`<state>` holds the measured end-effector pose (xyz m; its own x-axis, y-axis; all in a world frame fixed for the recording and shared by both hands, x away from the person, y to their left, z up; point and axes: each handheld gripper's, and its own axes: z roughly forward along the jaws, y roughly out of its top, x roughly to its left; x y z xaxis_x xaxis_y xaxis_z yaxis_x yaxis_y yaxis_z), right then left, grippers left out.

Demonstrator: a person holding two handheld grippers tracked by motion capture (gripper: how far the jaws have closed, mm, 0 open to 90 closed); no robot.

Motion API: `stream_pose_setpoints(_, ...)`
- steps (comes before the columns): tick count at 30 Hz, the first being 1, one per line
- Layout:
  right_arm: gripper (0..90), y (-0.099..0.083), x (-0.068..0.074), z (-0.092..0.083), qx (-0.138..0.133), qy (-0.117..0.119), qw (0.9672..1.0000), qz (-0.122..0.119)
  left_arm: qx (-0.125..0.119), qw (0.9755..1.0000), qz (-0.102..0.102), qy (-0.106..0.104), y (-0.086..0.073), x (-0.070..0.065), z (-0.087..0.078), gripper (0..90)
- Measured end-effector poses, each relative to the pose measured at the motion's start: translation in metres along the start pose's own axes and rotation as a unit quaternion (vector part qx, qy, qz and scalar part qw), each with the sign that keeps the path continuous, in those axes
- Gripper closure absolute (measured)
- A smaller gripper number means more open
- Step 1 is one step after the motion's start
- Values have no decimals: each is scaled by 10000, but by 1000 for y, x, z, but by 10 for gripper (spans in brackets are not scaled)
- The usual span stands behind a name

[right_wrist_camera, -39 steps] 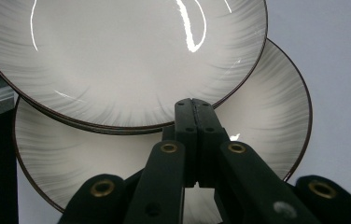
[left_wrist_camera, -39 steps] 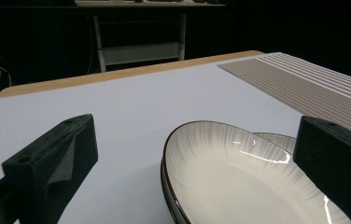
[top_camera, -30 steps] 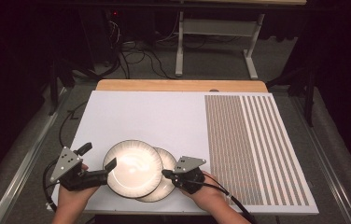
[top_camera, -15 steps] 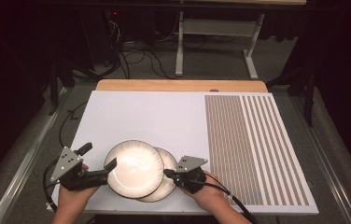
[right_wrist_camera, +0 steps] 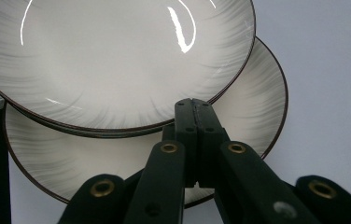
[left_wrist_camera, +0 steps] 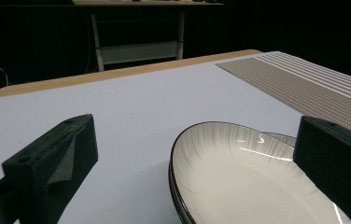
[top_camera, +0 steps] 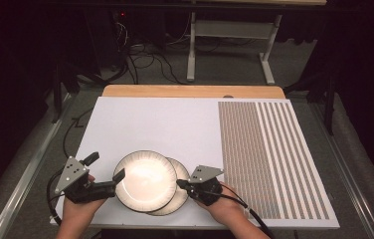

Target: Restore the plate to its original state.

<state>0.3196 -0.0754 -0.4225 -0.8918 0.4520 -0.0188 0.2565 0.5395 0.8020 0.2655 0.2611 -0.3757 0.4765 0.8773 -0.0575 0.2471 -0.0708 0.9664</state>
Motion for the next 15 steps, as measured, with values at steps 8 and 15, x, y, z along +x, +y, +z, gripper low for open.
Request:
stream_pose_setpoints(8,900,0,0,-1,1,-8,10000,20,-1,10000,6,-10,0,0,0,6)
stream_pose_setpoints(15,900,-1,-2,-4,0,-37,10000,14,-1,10000,-4,-10,0,0,0,6)
